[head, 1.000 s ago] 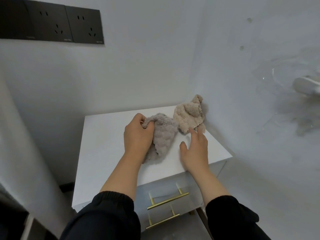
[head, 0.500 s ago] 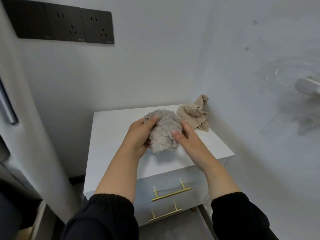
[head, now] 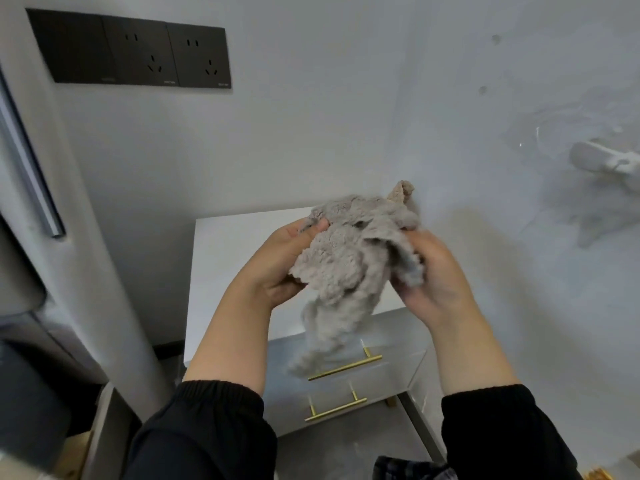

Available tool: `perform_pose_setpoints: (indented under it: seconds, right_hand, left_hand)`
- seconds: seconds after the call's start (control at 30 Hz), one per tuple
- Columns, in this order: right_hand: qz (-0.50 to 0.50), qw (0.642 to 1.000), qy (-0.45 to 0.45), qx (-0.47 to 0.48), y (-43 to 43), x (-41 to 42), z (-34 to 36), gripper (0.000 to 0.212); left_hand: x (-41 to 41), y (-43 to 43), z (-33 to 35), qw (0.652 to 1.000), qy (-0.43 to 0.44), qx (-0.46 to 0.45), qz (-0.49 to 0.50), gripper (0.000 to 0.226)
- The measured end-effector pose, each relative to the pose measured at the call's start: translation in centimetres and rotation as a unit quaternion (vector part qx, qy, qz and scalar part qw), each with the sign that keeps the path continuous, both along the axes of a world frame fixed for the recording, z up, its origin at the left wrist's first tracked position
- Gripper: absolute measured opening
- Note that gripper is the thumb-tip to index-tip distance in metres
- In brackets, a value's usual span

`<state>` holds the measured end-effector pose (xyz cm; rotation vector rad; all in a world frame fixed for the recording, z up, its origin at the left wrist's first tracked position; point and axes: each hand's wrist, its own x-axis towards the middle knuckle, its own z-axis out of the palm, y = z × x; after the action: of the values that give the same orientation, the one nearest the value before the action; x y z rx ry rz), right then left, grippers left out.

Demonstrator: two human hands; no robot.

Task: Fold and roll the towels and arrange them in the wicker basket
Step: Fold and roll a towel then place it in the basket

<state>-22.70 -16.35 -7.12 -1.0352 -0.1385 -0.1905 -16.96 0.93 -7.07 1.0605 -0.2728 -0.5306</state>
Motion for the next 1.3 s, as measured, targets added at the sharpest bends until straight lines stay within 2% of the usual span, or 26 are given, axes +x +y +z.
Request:
perform_pose_setpoints:
  seconds: [0.07,0.1,0.13,0.17,0.2,0.23,0.27,0.33,0.43,0.5,0.63,0.73,0.8,0.87,0.93,1.0,1.07,1.1,1.13,1.2,1.3]
  right_hand:
    - [0.043,0.993,0.024,0.106,-0.9,-0.4,0.3,0.037]
    - [0.040,0.991,0.058,0.114,-1.1,-0.8,0.6,0.033]
    - [-0.009,0.994,0.100,0.042,-1.6,-0.7,0.4,0.023]
    - [-0.088,0.979,0.151,-0.102,-1.8,-0.8,0.3,0.011]
    - [-0.172,0.929,0.179,-0.274,-2.1,-0.5,-0.2,0.011]
    - [-0.236,0.865,0.191,-0.400,-2.3,-0.1,-1.0,0.014]
    - [-0.252,0.826,0.189,-0.466,-2.6,0.4,-1.9,0.012]
    - [-0.255,0.776,0.202,-0.541,-2.6,1.0,-3.0,0.012]
    - [-0.268,0.738,0.212,-0.583,-2.7,1.5,-3.8,0.026]
    - [-0.314,0.710,0.228,-0.588,-3.0,1.5,-3.8,0.027]
    - [-0.364,0.713,0.218,-0.558,-3.7,1.1,-4.3,0.019]
    - [-0.419,0.721,0.193,-0.517,-4.1,0.6,-4.0,0.042]
    - [-0.451,0.728,0.181,-0.483,-4.6,0.2,-4.0,0.046]
    - [-0.461,0.742,0.180,-0.452,-5.2,0.1,-4.5,0.043]
    - [-0.457,0.749,0.193,-0.439,-5.6,0.0,-4.9,0.040]
    - [-0.445,0.748,0.209,-0.447,-5.9,-0.2,-5.2,0.045]
    - [-0.433,0.733,0.224,-0.474,-6.4,-0.3,-5.6,0.047]
    - [-0.428,0.724,0.231,-0.489,-6.7,-0.3,-5.7,0.044]
    - [-0.422,0.719,0.237,-0.499,-7.0,-0.3,-5.9,0.041]
    - [-0.406,0.725,0.239,-0.502,-7.5,0.0,-6.0,0.039]
    - [-0.377,0.752,0.248,-0.481,-7.9,0.4,-6.2,0.045]
  left_hand:
    - [0.2,0.3,0.0,0.998,-0.002,-0.046,-0.042,0.034]
    - [0.6,0.6,0.0,0.998,-0.003,-0.046,-0.041,0.034]
    - [1.0,0.9,0.0,0.999,-0.004,-0.022,-0.027,0.033]
    - [1.5,1.2,-0.2,1.000,-0.007,0.024,-0.006,0.031]
    - [2.0,1.5,-0.5,0.995,-0.021,0.094,0.016,0.028]
    - [2.4,1.8,-1.0,0.982,-0.041,0.180,0.040,0.028]
    - [2.6,1.9,-1.5,0.962,-0.061,0.259,0.067,0.030]
    - [2.5,1.8,-2.4,0.927,-0.089,0.343,0.122,0.031]
    - [2.6,1.4,-3.4,0.932,-0.083,0.306,0.178,0.030]
    - [2.7,1.4,-4.0,0.931,-0.073,0.281,0.221,0.024]
    - [2.5,1.7,-4.9,0.930,-0.040,0.229,0.285,0.016]
    - [2.4,2.2,-5.5,0.920,-0.028,0.208,0.330,0.013]
    - [2.3,2.7,-5.8,0.912,-0.020,0.195,0.359,0.018]
    - [2.2,3.0,-5.9,0.917,-0.003,0.180,0.357,0.021]
    - [2.1,3.2,-6.0,0.920,-0.016,0.203,0.334,0.019]
    - [2.2,3.6,-6.4,0.891,-0.086,0.310,0.320,0.015]
    - [2.2,3.9,-6.3,0.811,-0.168,0.464,0.315,0.012]
    - [2.2,4.1,-6.0,0.781,-0.194,0.501,0.320,0.012]
    - [2.2,4.1,-5.7,0.778,-0.202,0.500,0.322,0.011]
    - [2.3,4.2,-5.1,0.818,-0.176,0.448,0.314,0.010]
    - [2.1,4.0,-4.5,0.897,-0.069,0.333,0.283,0.013]
